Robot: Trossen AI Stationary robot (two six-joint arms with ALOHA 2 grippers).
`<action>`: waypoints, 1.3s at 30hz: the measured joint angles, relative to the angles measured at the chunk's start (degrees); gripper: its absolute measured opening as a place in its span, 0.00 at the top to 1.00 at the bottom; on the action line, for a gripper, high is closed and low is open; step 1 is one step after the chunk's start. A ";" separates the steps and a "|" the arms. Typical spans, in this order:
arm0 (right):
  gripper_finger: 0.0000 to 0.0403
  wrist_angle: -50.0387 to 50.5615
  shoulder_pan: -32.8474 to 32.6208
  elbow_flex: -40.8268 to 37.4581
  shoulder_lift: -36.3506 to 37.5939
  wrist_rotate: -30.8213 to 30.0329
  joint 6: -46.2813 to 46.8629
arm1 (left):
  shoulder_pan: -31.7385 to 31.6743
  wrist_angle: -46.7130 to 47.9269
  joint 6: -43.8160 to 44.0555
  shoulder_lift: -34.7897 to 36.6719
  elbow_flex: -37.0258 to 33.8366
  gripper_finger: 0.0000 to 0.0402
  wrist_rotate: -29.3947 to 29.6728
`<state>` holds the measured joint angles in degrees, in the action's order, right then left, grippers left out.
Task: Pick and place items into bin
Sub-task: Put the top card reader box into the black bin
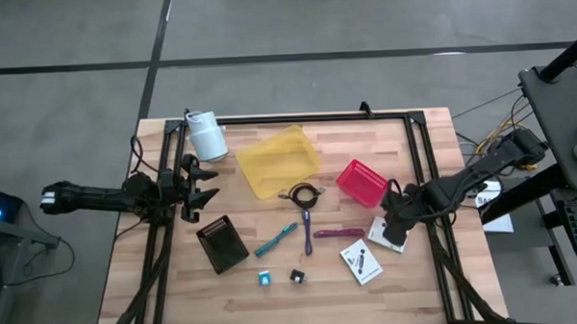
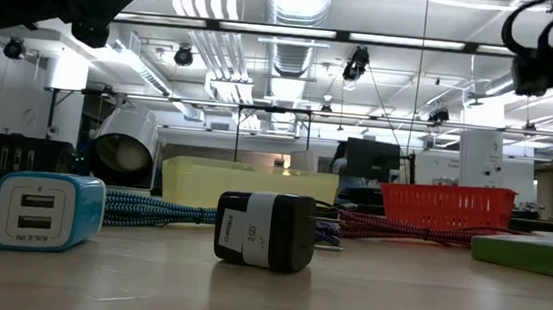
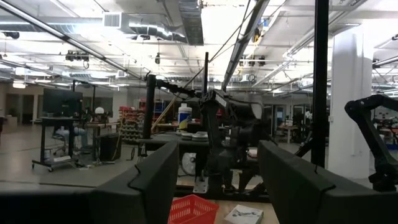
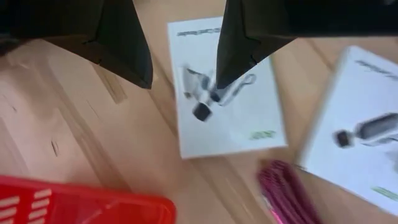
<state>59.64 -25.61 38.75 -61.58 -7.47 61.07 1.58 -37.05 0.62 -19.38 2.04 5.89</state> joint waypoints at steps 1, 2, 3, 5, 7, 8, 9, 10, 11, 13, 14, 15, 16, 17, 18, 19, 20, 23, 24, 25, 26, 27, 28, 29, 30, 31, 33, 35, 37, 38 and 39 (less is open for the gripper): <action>0.59 -0.02 0.00 -0.63 0.00 0.00 0.51 | 0.01 -0.01 0.00 0.00 0.00 0.49 0.00; 0.59 -0.05 0.00 -1.18 0.00 0.00 0.97 | 0.01 0.01 0.00 0.01 0.00 0.49 0.00; 0.59 -0.05 0.00 -1.75 0.00 0.02 1.42 | 0.00 0.01 0.00 0.01 0.00 0.49 0.01; 0.59 -0.05 0.00 -2.61 0.00 0.02 1.92 | 0.02 0.00 0.00 0.02 0.00 0.49 0.02; 0.59 -0.21 0.00 -3.11 -0.05 0.02 1.99 | 0.00 0.01 0.00 0.02 0.00 0.49 0.02; 0.59 -0.30 0.00 -3.26 -0.09 0.02 2.00 | 0.00 -0.01 0.00 0.02 0.00 0.49 0.02; 0.59 -0.38 0.00 -3.38 -0.09 0.02 1.98 | 0.00 0.00 0.00 0.02 0.00 0.49 0.02; 0.59 -0.44 0.00 -3.42 -0.08 0.04 1.97 | 0.00 0.01 0.00 0.02 0.00 0.49 0.02; 0.59 -0.49 0.00 -3.43 -0.07 0.02 1.87 | 0.01 0.01 0.00 0.02 0.00 0.49 0.02; 0.59 -1.08 0.00 -3.67 -0.08 0.02 0.78 | 0.01 0.01 0.00 0.02 0.00 0.49 0.02; 0.59 -1.82 0.00 -3.93 -0.09 0.08 -0.05 | 0.01 0.01 0.00 0.01 0.00 0.49 0.02; 0.59 -3.13 0.00 -4.33 -0.09 0.29 -1.16 | 0.00 0.01 0.00 0.02 0.00 0.49 0.02; 0.59 -4.53 0.00 -4.75 -0.09 0.66 -2.14 | 0.00 0.01 0.00 0.02 0.00 0.49 0.02; 0.59 -6.03 0.00 -5.25 -0.09 1.13 -3.21 | 0.00 0.01 0.00 0.02 0.00 0.49 0.02; 0.59 -7.37 0.00 -5.71 -0.09 1.95 -4.18 | 0.00 0.01 0.00 0.02 0.00 0.49 0.02; 0.59 -8.84 0.00 -6.24 -0.09 2.95 -5.09 | 0.00 0.01 0.00 0.02 0.00 0.49 0.02; 0.59 -9.91 0.00 -6.70 -0.09 3.60 -5.78 | 0.02 0.01 0.00 0.02 0.00 0.49 0.02; 0.59 -10.87 0.00 -7.85 -0.11 4.76 -6.44 | 0.00 0.01 0.00 0.02 0.00 0.49 0.02; 0.59 -10.81 0.00 -8.15 -0.11 4.79 -6.49 | 0.00 0.01 0.00 0.02 0.00 0.49 0.02; 0.59 -10.80 0.00 -8.42 -0.11 4.79 -6.80 | 0.01 0.01 0.00 0.02 0.00 0.49 0.02; 0.59 -10.83 0.00 -8.71 -0.11 4.80 -7.11 | 0.01 0.01 0.00 0.02 0.00 0.49 0.02; 0.59 -10.84 0.00 -9.01 -0.11 4.82 -7.29 | 0.00 0.01 0.00 0.02 0.00 0.49 0.02; 0.59 -10.82 0.00 -9.30 -0.11 4.87 -7.31 | 0.00 0.01 0.00 0.02 0.00 0.49 0.02; 0.59 -10.85 0.00 -9.56 -0.11 4.92 -7.30 | 0.00 0.01 0.00 0.02 0.00 0.49 0.02; 0.59 -10.95 0.00 -9.83 -0.11 4.94 -7.31 | 0.02 0.01 0.00 0.02 0.00 0.49 0.02; 0.59 -10.95 0.00 -10.09 -0.11 4.94 -7.31 | 0.02 0.01 0.00 0.00 0.00 0.49 0.02; 0.59 -11.03 0.00 -10.48 -0.11 4.93 -7.29 | 0.02 0.03 0.00 0.02 0.00 0.49 0.02; 0.59 -11.05 0.00 -10.78 -0.11 4.92 -7.23 | 0.01 0.02 0.00 -0.03 0.00 0.49 0.02; 0.59 -11.18 0.00 -10.85 -0.11 4.77 -7.17 | 0.00 0.05 0.00 -0.09 0.00 0.49 0.02; 0.59 -11.38 0.00 -10.85 -0.11 4.62 -7.12 | 0.01 0.05 0.00 -0.09 -0.02 0.49 0.02; 0.59 -11.58 0.00 -10.85 -0.11 4.55 -7.14 | 0.00 0.04 0.00 -0.12 -0.02 0.49 0.02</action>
<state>48.06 -25.61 27.90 -61.69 -2.92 53.93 1.58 -37.01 0.62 -19.50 2.02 5.91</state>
